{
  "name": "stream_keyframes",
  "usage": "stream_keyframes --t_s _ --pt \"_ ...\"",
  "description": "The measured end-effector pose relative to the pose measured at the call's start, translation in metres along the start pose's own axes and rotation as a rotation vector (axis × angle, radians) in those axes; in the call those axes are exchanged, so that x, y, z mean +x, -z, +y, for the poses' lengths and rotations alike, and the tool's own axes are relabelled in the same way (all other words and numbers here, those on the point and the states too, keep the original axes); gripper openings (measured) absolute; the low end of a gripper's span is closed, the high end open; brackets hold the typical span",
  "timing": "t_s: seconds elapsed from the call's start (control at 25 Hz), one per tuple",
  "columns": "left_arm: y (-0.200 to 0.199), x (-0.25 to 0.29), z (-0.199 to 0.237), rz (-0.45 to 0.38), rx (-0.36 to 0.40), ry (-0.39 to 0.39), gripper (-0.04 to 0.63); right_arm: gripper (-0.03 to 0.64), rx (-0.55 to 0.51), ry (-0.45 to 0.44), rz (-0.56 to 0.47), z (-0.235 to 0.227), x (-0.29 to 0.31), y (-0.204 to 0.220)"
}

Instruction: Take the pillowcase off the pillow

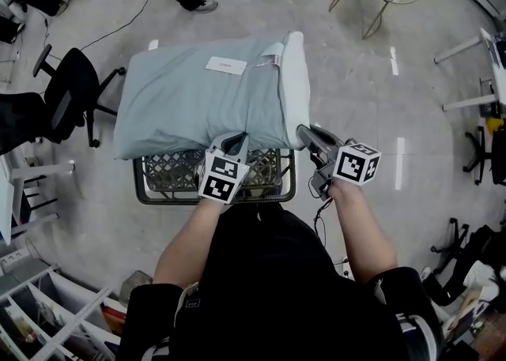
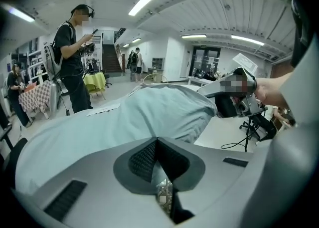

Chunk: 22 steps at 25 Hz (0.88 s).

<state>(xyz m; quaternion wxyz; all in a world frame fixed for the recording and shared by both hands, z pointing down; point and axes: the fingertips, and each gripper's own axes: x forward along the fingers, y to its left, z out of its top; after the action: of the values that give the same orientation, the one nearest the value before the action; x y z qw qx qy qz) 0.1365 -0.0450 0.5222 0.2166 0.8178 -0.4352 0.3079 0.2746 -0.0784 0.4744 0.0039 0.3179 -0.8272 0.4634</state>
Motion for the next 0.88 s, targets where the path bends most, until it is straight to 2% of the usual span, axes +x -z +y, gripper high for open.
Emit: stream_keyframes --t_s 0.2,0.28,0.32,0.4,0.44,0.52,0.56,0.68,0.72,0.8,0.88 --pt "0.017 0.000 0.013 0.021 -0.042 0.024 0.006 0.037 0.083 0.024 -0.048 -0.015 -0.005 0.001" --pt "0.022 -0.001 0.018 0.033 -0.024 0.019 0.006 0.035 0.094 0.030 -0.054 -0.019 -0.006 0.000" --pt "0.026 -0.003 0.023 0.046 -0.001 -0.005 0.006 0.035 0.101 0.036 -0.060 -0.021 -0.007 -0.001" --pt "0.047 -0.014 0.051 0.101 0.025 -0.102 0.003 0.032 0.127 0.057 -0.097 -0.031 -0.013 -0.010" --pt "0.061 -0.023 0.071 0.124 -0.012 -0.134 0.003 0.032 0.136 0.069 -0.119 -0.036 -0.017 -0.017" --pt "0.073 -0.041 0.096 0.108 -0.143 -0.109 0.003 0.031 0.093 0.095 -0.121 -0.043 -0.025 -0.028" --pt "0.068 -0.046 0.098 0.085 -0.159 -0.085 0.005 0.031 0.055 0.109 -0.102 -0.043 -0.027 -0.031" --pt "0.044 -0.039 0.070 0.036 -0.058 -0.004 0.006 0.029 0.015 0.105 -0.067 -0.034 -0.023 -0.031" --pt "0.038 -0.034 0.053 0.024 -0.037 0.039 0.021 0.031 0.019 0.093 -0.068 -0.028 -0.020 -0.030" --pt "0.032 -0.024 0.024 0.013 0.011 0.086 0.185 0.029 0.029 0.075 -0.066 -0.017 -0.015 -0.027" --pt "0.030 -0.014 0.008 0.012 0.085 0.064 0.251 0.029 0.037 0.069 -0.062 -0.008 -0.012 -0.023"
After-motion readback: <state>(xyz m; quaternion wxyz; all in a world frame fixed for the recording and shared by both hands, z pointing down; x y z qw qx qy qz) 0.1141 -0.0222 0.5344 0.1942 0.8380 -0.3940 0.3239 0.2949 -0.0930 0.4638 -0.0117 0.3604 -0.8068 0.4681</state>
